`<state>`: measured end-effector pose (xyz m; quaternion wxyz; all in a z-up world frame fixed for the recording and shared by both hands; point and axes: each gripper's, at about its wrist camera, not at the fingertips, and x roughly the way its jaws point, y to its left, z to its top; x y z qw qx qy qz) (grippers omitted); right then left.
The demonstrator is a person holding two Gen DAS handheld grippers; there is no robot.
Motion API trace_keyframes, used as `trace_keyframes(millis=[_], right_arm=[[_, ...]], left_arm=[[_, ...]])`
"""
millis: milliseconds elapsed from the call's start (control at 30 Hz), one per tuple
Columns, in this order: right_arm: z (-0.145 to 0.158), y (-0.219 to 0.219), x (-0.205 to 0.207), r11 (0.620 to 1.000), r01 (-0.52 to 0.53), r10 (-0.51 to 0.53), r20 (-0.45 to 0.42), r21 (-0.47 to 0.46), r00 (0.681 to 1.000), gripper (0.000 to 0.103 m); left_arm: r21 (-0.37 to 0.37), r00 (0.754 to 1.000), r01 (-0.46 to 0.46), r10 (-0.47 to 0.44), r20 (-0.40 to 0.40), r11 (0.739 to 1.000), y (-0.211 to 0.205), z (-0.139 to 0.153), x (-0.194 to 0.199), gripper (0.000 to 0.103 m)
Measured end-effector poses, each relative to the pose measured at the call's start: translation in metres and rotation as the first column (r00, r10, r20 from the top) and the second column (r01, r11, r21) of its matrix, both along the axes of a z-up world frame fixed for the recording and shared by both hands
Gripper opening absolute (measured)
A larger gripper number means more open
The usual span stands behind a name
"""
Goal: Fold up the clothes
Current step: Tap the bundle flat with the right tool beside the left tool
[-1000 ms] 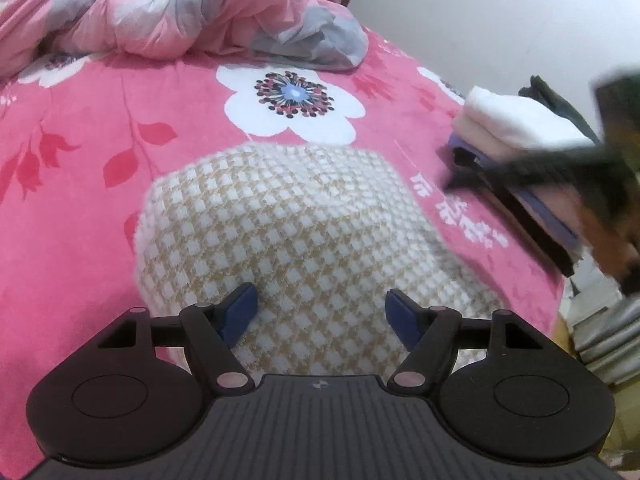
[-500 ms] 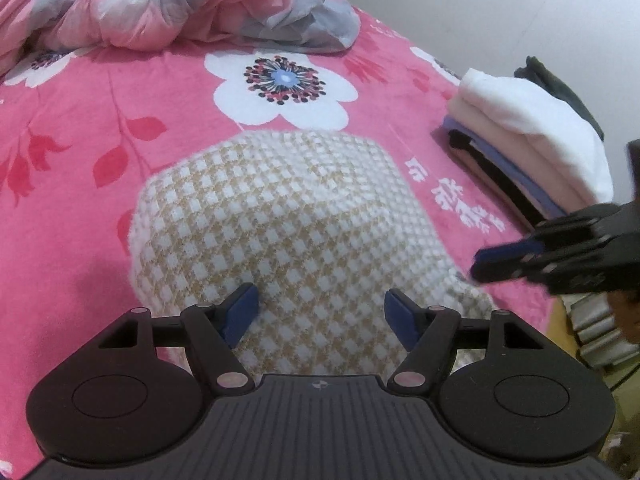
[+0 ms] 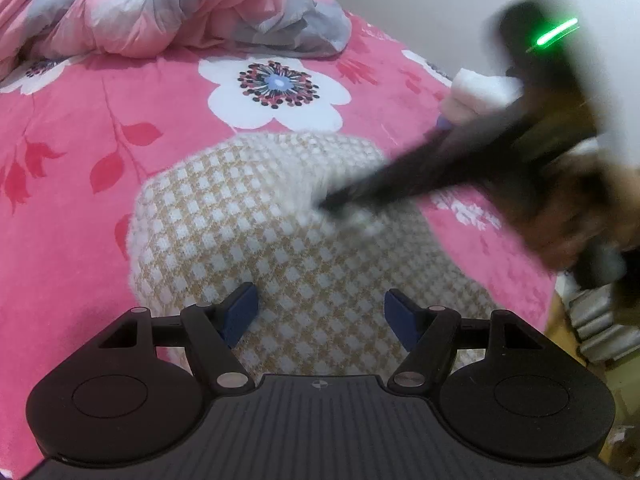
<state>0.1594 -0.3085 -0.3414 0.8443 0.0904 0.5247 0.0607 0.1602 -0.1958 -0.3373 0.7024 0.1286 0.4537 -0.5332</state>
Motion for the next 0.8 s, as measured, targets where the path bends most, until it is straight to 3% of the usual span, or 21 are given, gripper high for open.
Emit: trace_keyframes(millis=[67, 200, 367, 467, 533, 800], right_arm=[[-0.016, 0.002, 0.01, 1.0, 0.002, -0.003, -0.049, -0.019, 0.999, 0.017], [-0.001, 0.0, 0.018, 0.999, 0.025, -0.027, -0.107, -0.019, 0.994, 0.018], [0.042, 0.003, 0.02, 0.999, 0.02, -0.02, -0.011, 0.038, 1.0, 0.018], [0.007, 0.024, 0.034, 0.997, -0.072, 0.07, -0.087, -0.017, 0.994, 0.02], [-0.004, 0.028, 0.038, 0.997, -0.075, 0.073, -0.077, -0.032, 0.994, 0.02], [-0.002, 0.024, 0.047, 0.996, -0.084, 0.081, -0.132, -0.02, 0.988, 0.02]], left_arm=[[0.005, 1.0, -0.007, 0.007, -0.001, 1.0, -0.003, 0.0, 0.0, 0.069], [0.008, 1.0, -0.018, 0.018, -0.004, 1.0, -0.003, 0.001, 0.0, 0.069], [0.0, 0.999, -0.032, 0.032, -0.019, 0.999, 0.002, 0.001, 0.002, 0.069], [0.003, 0.999, -0.046, 0.046, -0.028, 0.999, 0.001, 0.0, 0.002, 0.069], [0.011, 0.998, -0.065, 0.066, -0.025, 0.998, 0.0, -0.001, 0.002, 0.069], [-0.002, 0.994, -0.09, 0.09, -0.054, 0.996, 0.0, -0.001, 0.006, 0.07]])
